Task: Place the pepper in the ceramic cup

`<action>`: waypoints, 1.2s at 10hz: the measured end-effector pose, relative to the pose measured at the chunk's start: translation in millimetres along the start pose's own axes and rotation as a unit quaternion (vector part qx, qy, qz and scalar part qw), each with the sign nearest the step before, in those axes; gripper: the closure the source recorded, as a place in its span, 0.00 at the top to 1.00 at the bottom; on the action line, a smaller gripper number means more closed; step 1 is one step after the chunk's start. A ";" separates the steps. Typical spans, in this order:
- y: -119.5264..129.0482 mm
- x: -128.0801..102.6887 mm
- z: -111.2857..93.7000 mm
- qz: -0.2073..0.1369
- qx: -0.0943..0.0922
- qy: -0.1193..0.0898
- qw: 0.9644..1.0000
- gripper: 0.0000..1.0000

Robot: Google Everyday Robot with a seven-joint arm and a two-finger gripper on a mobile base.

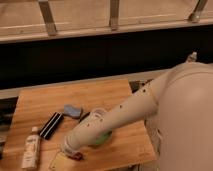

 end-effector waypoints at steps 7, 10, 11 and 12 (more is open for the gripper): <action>-2.7 22.7 -18.8 0.025 0.041 0.051 0.998 0.80; -15.0 39.9 -10.5 0.031 0.037 0.038 0.998 0.80; -19.1 45.9 -7.3 0.032 0.033 0.023 0.999 0.80; -24.1 55.4 -3.5 0.036 0.028 0.005 0.999 0.80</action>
